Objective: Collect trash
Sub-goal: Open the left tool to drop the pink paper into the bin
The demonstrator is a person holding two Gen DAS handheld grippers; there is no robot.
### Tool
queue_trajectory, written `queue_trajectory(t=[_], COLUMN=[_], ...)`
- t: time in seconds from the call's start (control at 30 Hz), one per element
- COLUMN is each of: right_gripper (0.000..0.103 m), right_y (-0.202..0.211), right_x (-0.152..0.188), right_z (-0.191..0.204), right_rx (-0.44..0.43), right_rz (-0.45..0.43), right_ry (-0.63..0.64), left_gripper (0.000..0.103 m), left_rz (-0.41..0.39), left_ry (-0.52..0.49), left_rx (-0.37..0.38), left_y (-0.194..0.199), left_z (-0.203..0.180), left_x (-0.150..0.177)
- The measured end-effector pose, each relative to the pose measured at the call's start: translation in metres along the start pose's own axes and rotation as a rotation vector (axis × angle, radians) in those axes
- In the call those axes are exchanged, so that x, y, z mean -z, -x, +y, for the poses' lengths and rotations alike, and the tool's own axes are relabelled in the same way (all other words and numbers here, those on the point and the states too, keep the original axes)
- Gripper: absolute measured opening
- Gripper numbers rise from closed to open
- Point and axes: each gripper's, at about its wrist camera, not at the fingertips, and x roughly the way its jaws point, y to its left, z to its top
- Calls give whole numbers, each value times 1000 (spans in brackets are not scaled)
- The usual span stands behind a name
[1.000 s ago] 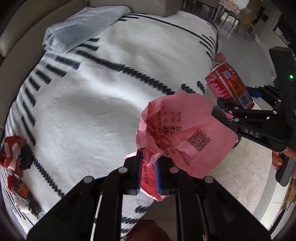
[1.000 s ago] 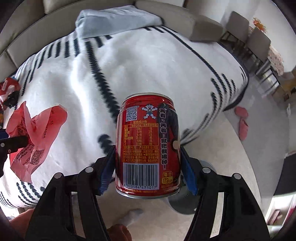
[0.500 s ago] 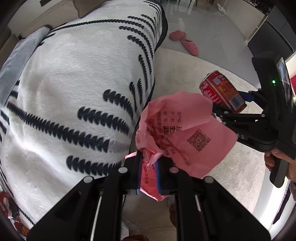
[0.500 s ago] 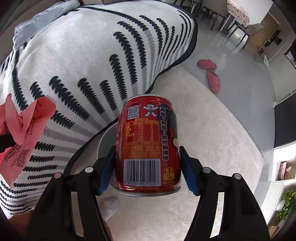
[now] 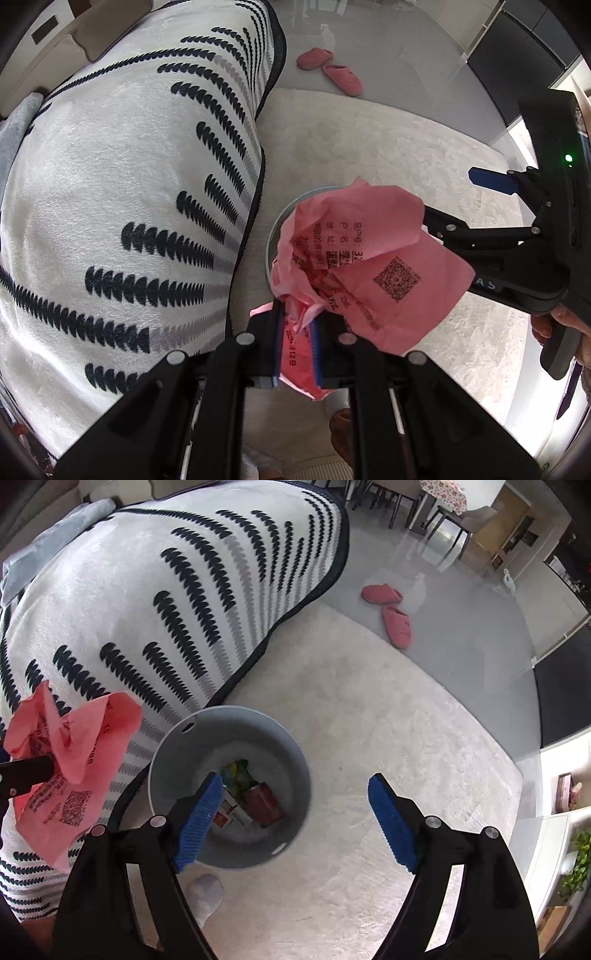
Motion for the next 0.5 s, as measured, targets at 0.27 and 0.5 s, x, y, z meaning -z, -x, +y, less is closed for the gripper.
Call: queue_trajectory(t=[0.27, 0.5], right_gripper=[78, 78], right_y=[16, 25], right_x=[13, 19], right_z=[-32, -37], right_rx=[54, 65], right_rz=[10, 19], right_ry=[-31, -26], left_gripper=[19, 72], left_rz=[-2, -41], left_ry=[-45, -18], left_rx=[5, 0], left_y=[-35, -25], left_z=[-28, -34], left_x=[-24, -26])
